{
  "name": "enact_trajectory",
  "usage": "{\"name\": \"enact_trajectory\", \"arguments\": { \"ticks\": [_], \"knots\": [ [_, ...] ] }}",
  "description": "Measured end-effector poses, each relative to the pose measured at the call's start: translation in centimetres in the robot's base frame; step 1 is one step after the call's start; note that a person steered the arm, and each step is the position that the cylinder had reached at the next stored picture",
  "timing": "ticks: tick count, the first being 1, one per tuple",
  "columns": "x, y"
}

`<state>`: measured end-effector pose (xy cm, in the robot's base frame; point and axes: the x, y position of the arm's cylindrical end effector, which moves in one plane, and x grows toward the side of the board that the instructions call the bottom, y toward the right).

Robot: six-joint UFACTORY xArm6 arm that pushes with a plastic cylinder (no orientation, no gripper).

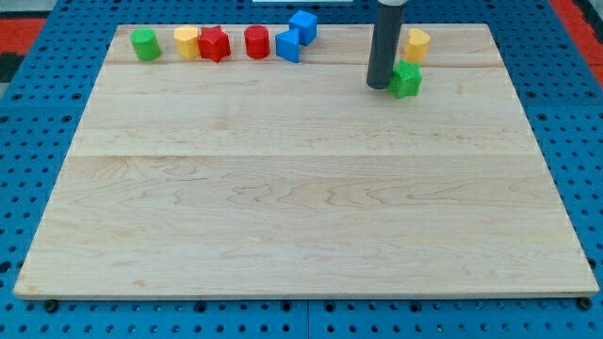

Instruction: Move the blue cube above the red circle

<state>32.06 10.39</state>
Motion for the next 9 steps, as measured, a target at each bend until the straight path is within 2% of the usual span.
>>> {"name": "enact_trajectory", "arguments": {
  "ticks": [2, 3, 4, 5, 6, 7, 9],
  "knots": [
    [-1.3, -2.5],
    [-7.9, -2.3],
    [-12.1, -2.3],
    [-12.8, -2.9],
    [-12.7, -10.4],
    [-12.7, -14.5],
    [-12.7, -14.5]
  ]
}}
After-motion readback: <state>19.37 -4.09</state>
